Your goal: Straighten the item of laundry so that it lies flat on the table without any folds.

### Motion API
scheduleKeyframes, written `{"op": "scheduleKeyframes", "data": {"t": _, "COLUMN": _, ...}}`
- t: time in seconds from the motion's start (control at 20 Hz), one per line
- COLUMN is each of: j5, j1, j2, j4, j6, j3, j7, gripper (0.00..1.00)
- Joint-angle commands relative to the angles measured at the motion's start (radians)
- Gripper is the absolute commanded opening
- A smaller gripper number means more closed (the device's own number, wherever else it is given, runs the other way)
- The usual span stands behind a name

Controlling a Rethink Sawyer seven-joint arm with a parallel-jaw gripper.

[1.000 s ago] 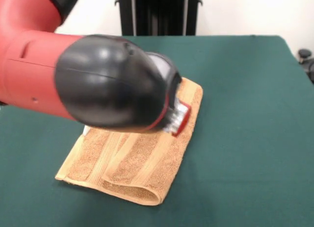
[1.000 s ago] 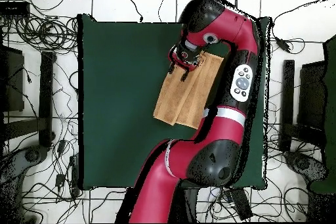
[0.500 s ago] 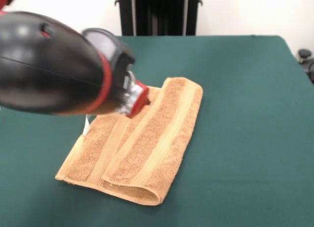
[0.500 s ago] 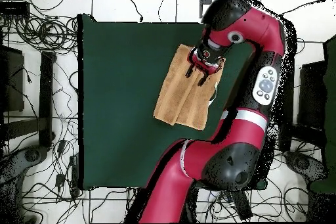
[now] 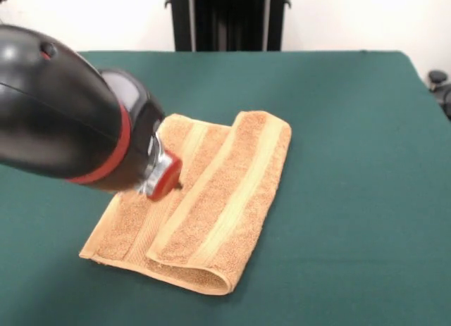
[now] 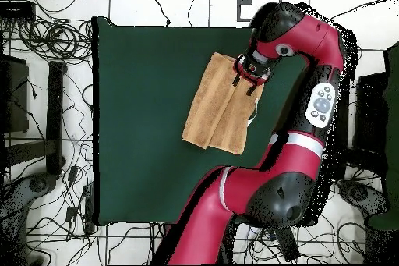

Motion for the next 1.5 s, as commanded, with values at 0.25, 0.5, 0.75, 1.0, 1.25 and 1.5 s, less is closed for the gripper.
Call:
{"op": "scheduleKeyframes", "data": {"t": 0.25, "j5": -0.026, "j1": 0.045, "j2": 0.12, "j4": 0.015, "j6": -0.243, "j3": 0.147, "j7": -0.481, "gripper": 1.0}}
{"op": "scheduleKeyframes", "data": {"t": 0.5, "j5": 0.044, "j1": 0.043, "j2": 0.158, "j4": 0.021, "j6": -0.284, "j3": 0.101, "j7": -0.496, "gripper": 1.0}}
{"op": "scheduleKeyframes", "data": {"t": 0.75, "j5": 0.119, "j1": 0.059, "j2": 0.18, "j4": 0.03, "j6": -0.29, "j3": 0.073, "j7": -0.453, "gripper": 1.0}}
{"op": "scheduleKeyframes", "data": {"t": 1.0, "j5": 0.153, "j1": 0.086, "j2": 0.174, "j4": 0.039, "j6": -0.265, "j3": 0.078, "j7": -0.401, "gripper": 1.0}}
{"op": "scheduleKeyframes", "data": {"t": 1.25, "j5": 0.174, "j1": 0.085, "j2": 0.17, "j4": 0.041, "j6": -0.245, "j3": 0.058, "j7": -0.386, "gripper": 1.0}}
{"op": "scheduleKeyframes", "data": {"t": 1.5, "j5": 0.135, "j1": 0.1, "j2": 0.144, "j4": 0.064, "j6": -0.218, "j3": 0.1, "j7": -0.323, "gripper": 1.0}}
